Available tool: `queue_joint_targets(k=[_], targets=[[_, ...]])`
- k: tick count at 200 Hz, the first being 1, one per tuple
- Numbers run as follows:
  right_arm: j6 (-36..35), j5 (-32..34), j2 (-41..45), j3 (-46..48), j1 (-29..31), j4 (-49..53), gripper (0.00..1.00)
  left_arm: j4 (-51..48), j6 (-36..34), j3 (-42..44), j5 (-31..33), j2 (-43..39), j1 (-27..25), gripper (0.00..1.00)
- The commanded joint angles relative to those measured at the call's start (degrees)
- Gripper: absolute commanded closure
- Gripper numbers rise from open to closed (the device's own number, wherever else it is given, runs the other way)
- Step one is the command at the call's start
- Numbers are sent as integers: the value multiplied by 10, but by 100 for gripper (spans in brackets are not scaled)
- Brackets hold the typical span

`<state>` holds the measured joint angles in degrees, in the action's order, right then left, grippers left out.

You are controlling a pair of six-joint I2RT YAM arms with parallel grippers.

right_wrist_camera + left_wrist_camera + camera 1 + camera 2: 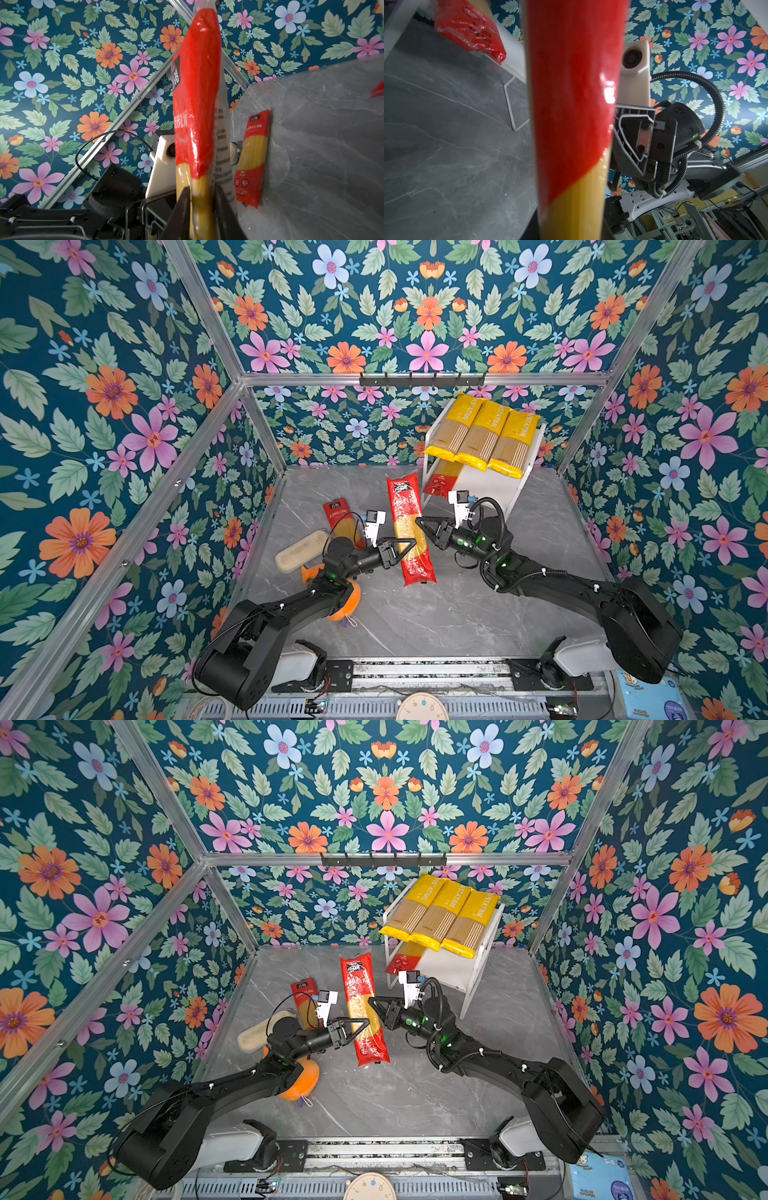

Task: Place and organize the pasta boxes and bags onto the shelf
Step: 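Carry the upright red pack with both grippers to the shelf's lower level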

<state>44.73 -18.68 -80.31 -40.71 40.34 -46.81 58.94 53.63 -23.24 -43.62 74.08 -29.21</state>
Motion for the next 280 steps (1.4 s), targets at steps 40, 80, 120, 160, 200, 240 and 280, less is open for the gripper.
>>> queue_joint_targets(k=[40,80,120,160,200,240,280], targets=[[-7,20,58,95,-13,53,64,-44,-7,-7,21,36,-22,82],[-14,24,104,133,-55,172,59,-143,-48,-56,30,66,-89,82],[-16,16,135,158,-84,201,57,-164,-50,-115,19,93,-109,82],[-24,22,175,168,-93,228,52,-193,-66,-179,13,134,-111,82],[-27,-13,187,167,-98,232,42,-216,-70,-265,3,199,-110,80],[-22,-43,184,182,-99,211,38,-184,-22,-348,-19,269,-109,80],[-10,-72,182,199,-114,170,39,-107,51,-379,-43,308,-109,80]])
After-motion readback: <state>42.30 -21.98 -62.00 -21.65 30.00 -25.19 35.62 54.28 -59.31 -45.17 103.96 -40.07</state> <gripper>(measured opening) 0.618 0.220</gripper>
